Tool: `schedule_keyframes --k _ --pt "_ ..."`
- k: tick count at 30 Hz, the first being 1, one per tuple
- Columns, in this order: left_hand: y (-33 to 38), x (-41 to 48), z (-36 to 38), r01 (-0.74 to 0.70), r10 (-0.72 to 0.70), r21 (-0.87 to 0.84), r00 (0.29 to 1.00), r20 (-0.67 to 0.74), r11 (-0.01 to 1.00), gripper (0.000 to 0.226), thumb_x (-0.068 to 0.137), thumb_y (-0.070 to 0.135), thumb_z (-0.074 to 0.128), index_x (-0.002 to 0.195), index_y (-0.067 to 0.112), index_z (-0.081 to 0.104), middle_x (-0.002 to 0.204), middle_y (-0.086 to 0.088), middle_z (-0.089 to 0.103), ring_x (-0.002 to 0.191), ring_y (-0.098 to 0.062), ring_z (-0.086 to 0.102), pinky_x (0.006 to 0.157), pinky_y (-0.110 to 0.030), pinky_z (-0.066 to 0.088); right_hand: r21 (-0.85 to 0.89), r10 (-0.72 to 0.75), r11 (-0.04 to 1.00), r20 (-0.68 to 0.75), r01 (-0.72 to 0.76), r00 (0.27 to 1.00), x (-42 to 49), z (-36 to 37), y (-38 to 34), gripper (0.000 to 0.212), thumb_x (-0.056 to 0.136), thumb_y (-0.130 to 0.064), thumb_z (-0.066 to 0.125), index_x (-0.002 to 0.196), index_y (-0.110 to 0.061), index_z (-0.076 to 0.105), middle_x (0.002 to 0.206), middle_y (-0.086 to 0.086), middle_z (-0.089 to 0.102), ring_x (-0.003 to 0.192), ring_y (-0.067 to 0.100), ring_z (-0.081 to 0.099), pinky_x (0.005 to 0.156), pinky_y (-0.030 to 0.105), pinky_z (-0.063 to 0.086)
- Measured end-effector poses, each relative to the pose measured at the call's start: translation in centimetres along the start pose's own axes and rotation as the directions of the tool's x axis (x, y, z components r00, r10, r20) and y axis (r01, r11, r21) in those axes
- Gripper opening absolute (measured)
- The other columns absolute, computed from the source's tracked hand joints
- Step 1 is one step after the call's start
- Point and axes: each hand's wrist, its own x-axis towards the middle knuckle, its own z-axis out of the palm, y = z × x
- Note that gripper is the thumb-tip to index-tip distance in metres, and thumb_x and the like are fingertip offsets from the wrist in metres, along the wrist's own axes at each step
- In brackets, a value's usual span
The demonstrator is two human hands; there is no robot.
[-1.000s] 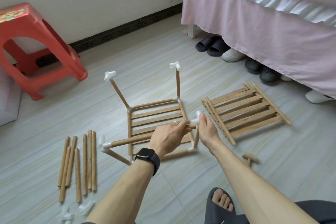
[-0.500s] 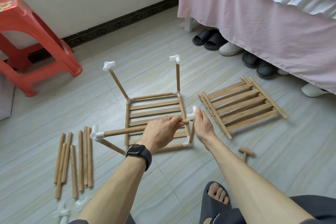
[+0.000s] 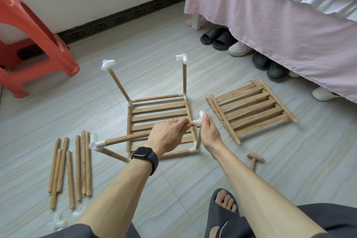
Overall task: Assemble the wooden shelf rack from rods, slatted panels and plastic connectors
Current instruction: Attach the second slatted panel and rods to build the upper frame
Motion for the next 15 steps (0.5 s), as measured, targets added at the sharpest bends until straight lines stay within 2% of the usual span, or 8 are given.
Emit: schedule_keyframes --k 3,8,12,15 --pt "0.3 0.0 0.4 -0.012 0.013 0.032 1.0 -0.021 0.999 0.037 0.106 0.055 0.021 0.112 0.03 0.047 0.086 0.005 0.061 0.069 -0.024 0.061 0.05 -0.033 0.035 -0.002 0.016 1.0 0.007 -0.016 1.0 0.2 0.8 0.0 0.056 0.108 -0.05 0.014 0.134 -0.014 0.05 0.125 0.009 0.059 0.119 0.028 0.052 0.095 0.035 0.035" --pt "0.2 0.3 0.7 -0.053 0.054 0.109 0.998 -0.009 0.993 0.039 0.107 0.052 0.022 0.115 0.023 0.048 0.087 0.002 0.06 0.07 -0.029 0.062 0.051 -0.038 0.042 -0.037 0.027 0.999 0.021 -0.026 0.999 0.7 1.1 0.4 0.059 0.108 -0.05 0.013 0.144 -0.013 0.042 0.135 0.014 0.055 0.129 0.035 0.048 0.095 0.032 0.03" --pt "0.1 0.2 0.5 -0.075 0.078 0.137 0.997 -0.012 0.988 0.041 0.107 0.053 0.02 0.115 0.022 0.047 0.081 0.003 0.052 0.067 -0.027 0.059 0.05 -0.037 0.043 -0.05 0.014 0.999 0.031 -0.012 0.999 0.6 1.2 0.3 0.054 0.108 -0.05 0.013 0.132 -0.016 0.047 0.114 0.002 0.053 0.122 0.034 0.051 0.094 0.034 0.032" --pt "0.5 0.4 -0.4 -0.071 0.069 0.062 0.997 0.025 0.996 0.04 0.106 0.054 0.025 0.117 0.023 0.047 0.083 0.004 0.051 0.069 -0.025 0.06 0.053 -0.039 0.047 -0.051 0.006 0.999 0.076 -0.003 0.997 0.8 0.7 -0.1 0.056 0.108 -0.05 0.012 0.128 -0.015 0.05 0.109 0.001 0.058 0.116 0.029 0.054 0.093 0.035 0.034"
